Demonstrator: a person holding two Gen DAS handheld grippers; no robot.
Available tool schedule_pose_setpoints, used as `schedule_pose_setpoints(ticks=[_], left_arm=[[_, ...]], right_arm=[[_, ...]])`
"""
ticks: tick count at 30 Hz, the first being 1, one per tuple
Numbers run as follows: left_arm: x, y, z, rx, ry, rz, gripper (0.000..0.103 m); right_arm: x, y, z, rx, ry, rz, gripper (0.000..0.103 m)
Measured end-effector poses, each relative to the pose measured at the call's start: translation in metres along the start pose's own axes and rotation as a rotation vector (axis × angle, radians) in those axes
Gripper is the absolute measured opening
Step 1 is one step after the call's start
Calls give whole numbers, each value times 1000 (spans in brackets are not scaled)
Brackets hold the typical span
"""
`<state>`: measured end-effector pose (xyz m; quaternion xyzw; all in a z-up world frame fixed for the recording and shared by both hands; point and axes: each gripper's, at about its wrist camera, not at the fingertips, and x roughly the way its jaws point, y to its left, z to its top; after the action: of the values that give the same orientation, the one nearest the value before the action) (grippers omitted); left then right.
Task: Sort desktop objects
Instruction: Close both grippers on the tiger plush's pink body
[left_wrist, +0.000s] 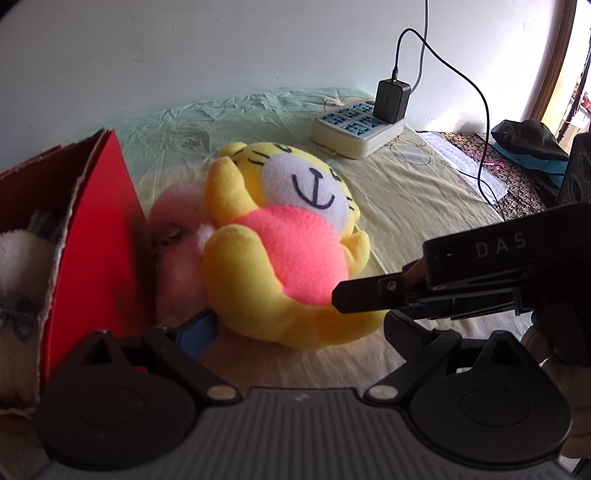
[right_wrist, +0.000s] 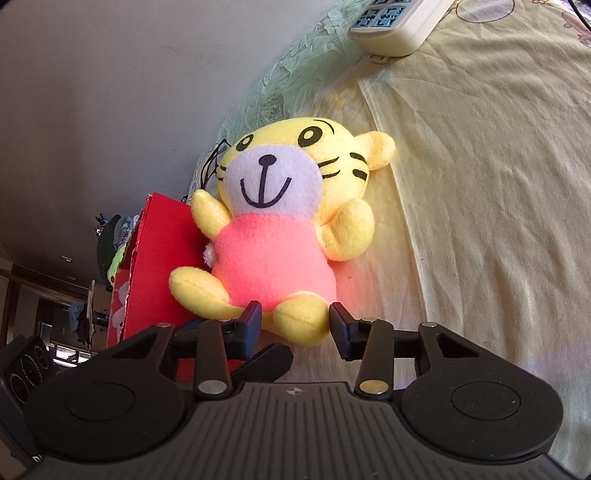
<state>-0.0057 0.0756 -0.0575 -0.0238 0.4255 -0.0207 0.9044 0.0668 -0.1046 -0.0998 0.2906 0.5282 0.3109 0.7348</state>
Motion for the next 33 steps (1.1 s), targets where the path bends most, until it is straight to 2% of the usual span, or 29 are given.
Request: schedule_pose_setpoints(ticks=[2, 8, 16, 21, 25, 28, 30, 31, 33], left_arm=[[3, -2, 1, 19, 4, 7, 97], [-6, -14, 3, 39, -19, -36, 96], [-19, -55, -6, 93, 5, -215, 97], [-17, -70, -23, 136, 76, -299, 99], [-15, -59, -23, 71, 86, -307, 99], [-18, -44, -14, -14, 54, -305, 99], [-17, -35, -6, -67, 30, -276, 99], [-16, -32, -3, -87, 18, -260, 99], [-16, -28, 3, -113, -6, -226, 99]], right_arm=[[1, 0, 1, 9, -5, -2, 26], [-19, 1, 1, -52, -41, -9, 22], [-72, -19, -13, -58, -52, -83, 22], [-94, -25, -30, -88, -49, -158, 22], [-93, -30, -35, -93, -58, -183, 31], [-98, -37, -28, -25, -107, -122, 39], [-101, -43, -20, 20, -156, -90, 50], [-101, -48, -15, 44, -184, -91, 60], [-94, -54, -5, 60, -193, -90, 61]])
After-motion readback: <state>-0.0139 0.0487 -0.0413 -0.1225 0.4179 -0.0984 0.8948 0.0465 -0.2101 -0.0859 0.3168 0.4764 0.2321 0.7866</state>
